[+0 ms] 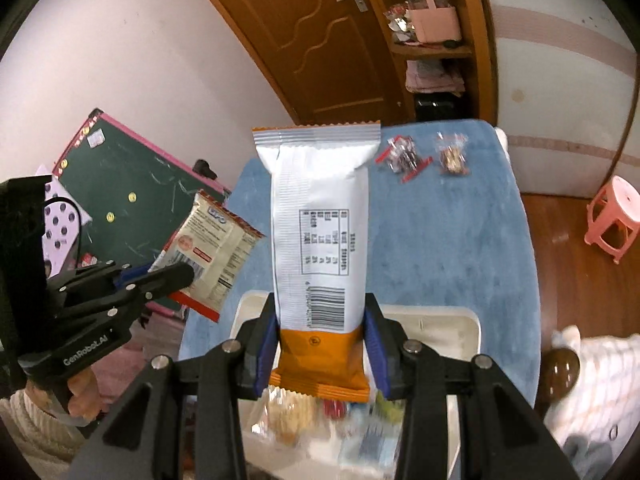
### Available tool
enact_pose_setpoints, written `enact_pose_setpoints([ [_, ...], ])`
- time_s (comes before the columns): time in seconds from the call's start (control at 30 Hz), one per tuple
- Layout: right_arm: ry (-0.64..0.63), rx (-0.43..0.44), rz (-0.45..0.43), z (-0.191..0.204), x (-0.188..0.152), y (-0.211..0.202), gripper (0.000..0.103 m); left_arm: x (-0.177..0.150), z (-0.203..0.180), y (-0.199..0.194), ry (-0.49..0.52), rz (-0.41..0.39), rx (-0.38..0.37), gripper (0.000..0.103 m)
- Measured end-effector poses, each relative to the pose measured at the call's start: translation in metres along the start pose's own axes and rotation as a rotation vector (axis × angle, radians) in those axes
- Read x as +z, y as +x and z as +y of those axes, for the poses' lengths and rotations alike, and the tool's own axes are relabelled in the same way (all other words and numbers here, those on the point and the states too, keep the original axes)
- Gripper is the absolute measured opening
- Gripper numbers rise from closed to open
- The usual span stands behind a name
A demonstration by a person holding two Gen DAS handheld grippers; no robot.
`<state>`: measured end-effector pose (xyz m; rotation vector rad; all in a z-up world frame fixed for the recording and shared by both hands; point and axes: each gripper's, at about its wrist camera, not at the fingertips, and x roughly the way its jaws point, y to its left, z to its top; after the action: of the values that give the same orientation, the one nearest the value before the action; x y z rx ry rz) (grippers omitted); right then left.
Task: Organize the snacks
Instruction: 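Carry the red-striped packet with the left tool while the right tool carries the orange bar into the tray, then open both tools over the tray and move them back toward the table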
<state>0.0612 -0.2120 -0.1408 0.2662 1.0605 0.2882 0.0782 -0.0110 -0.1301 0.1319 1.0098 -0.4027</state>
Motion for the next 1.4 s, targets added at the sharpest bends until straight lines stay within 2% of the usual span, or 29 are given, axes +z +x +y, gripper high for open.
enact_pose_setpoints([
  [0.17, -0.003, -0.026, 0.036, 0.003, -0.033, -0.005, 0.040, -0.032, -0.011, 0.001, -0.014, -0.001, 0.080, 0.010],
  [0.37, -0.024, -0.069, 0.089, 0.008, -0.063, 0.003, 0.040, -0.059, -0.016, 0.016, -0.039, 0.088, 0.079, 0.010],
  [0.53, -0.048, -0.091, 0.111, 0.009, -0.073, 0.006, 0.041, -0.069, -0.022, 0.018, -0.047, 0.117, 0.088, 0.010],
  [0.63, -0.041, -0.091, 0.124, 0.007, -0.074, 0.007, 0.042, -0.072, -0.028, 0.019, -0.042, 0.132, 0.123, 0.014],
  [0.67, -0.039, -0.098, 0.130, 0.005, -0.075, 0.008, 0.042, -0.071, -0.028, 0.021, -0.040, 0.136, 0.136, 0.030],
  [0.7, -0.039, -0.102, 0.134, 0.005, -0.075, 0.009, 0.042, -0.071, -0.029, 0.020, -0.044, 0.137, 0.144, 0.055],
  [0.73, -0.040, -0.109, 0.140, 0.005, -0.075, 0.010, 0.044, -0.070, -0.029, 0.019, -0.052, 0.135, 0.150, 0.070],
  [0.77, -0.040, -0.117, 0.146, 0.004, -0.076, 0.011, 0.046, -0.071, -0.029, 0.017, -0.061, 0.125, 0.153, 0.091],
  [0.8, -0.041, -0.122, 0.149, 0.004, -0.076, 0.012, 0.052, -0.071, -0.029, 0.014, -0.075, 0.108, 0.151, 0.094],
  [0.87, -0.042, -0.126, 0.152, 0.003, -0.077, 0.013, 0.054, -0.070, -0.028, 0.012, -0.088, 0.104, 0.127, 0.094],
  [1.4, 0.002, -0.120, 0.159, -0.017, -0.075, 0.014, 0.054, -0.063, -0.047, 0.020, -0.042, 0.119, 0.157, 0.094],
])
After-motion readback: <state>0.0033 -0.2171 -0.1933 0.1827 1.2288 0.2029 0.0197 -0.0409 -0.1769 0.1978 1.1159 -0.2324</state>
